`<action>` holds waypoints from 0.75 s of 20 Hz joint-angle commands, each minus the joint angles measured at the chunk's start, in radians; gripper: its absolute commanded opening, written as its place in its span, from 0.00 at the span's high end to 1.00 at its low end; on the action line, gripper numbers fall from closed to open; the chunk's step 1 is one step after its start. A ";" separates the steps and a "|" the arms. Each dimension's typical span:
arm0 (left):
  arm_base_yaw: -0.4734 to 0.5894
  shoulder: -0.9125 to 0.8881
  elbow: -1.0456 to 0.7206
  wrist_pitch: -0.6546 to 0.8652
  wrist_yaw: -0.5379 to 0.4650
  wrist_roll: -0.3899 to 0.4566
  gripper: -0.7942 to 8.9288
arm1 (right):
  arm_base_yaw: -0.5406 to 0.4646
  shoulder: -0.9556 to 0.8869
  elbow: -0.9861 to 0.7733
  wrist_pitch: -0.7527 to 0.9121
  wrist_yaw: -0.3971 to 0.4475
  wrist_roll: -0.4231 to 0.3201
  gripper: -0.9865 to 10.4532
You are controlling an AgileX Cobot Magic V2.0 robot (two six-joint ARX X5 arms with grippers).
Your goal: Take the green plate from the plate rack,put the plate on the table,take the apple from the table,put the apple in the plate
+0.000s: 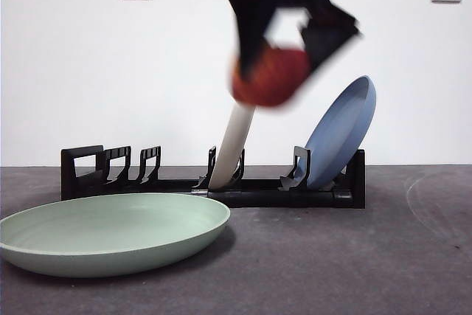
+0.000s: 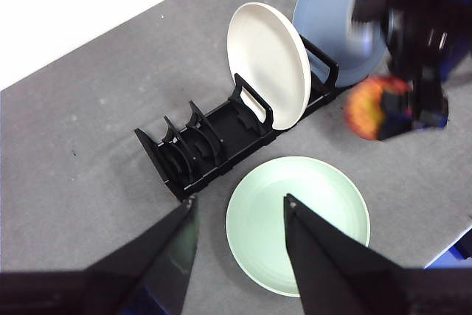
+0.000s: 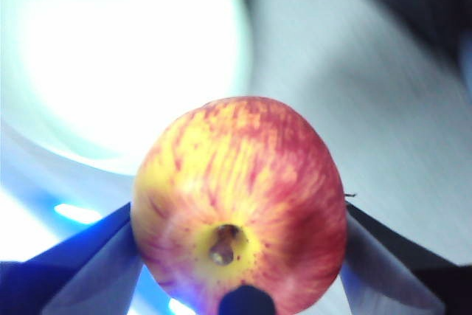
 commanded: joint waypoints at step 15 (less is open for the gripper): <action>0.000 -0.012 -0.002 0.004 0.003 0.007 0.72 | 0.231 0.233 0.109 0.226 0.009 0.018 0.93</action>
